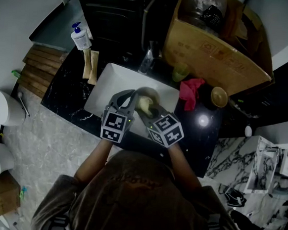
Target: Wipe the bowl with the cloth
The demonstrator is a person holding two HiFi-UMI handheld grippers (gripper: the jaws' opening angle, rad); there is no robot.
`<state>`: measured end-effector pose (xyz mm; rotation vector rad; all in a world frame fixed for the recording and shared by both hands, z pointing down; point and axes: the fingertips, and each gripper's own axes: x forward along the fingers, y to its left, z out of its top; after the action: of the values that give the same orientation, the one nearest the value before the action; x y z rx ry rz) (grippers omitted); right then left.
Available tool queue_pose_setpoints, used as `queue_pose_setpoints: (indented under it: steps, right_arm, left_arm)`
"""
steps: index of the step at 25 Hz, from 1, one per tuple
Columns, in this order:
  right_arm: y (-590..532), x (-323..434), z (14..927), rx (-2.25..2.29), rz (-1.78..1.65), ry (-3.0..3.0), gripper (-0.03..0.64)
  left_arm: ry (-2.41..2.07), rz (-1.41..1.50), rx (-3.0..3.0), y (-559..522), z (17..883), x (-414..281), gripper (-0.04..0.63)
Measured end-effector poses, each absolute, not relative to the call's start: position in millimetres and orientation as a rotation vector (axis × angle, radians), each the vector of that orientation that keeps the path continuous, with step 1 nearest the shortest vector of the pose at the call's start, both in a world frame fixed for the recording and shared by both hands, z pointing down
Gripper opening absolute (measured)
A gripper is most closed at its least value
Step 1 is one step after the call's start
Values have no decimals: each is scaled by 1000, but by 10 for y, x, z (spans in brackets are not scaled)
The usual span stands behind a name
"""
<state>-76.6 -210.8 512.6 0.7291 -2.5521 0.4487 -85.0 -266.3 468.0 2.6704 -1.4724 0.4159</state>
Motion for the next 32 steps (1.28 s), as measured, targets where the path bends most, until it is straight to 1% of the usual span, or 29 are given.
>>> queue_pose_setpoints:
  steps: [12, 19, 23, 27, 32]
  right_arm:
    - [-2222, -214, 5130, 890, 584, -2572, 28]
    - [-2398, 224, 5094, 1142, 692, -2576, 28]
    - [-2482, 307, 4977, 1262, 622, -2605, 28]
    - [-2527, 339, 4850, 1342, 505, -2636, 28]
    - [-2519, 323, 4604, 1418, 320, -2689, 28]
  left_arm:
    - [-1569, 415, 2523, -2756, 4863, -1337, 25]
    - [-1621, 402, 2433, -2762, 4950, -1609, 25]
    - [-1653, 407, 2456, -2768, 4907, -1647, 25]
    - [-1720, 410, 2554, -2768, 4670, -1599, 25]
    - [-1802, 298, 2692, -2744, 4297, -1575, 25]
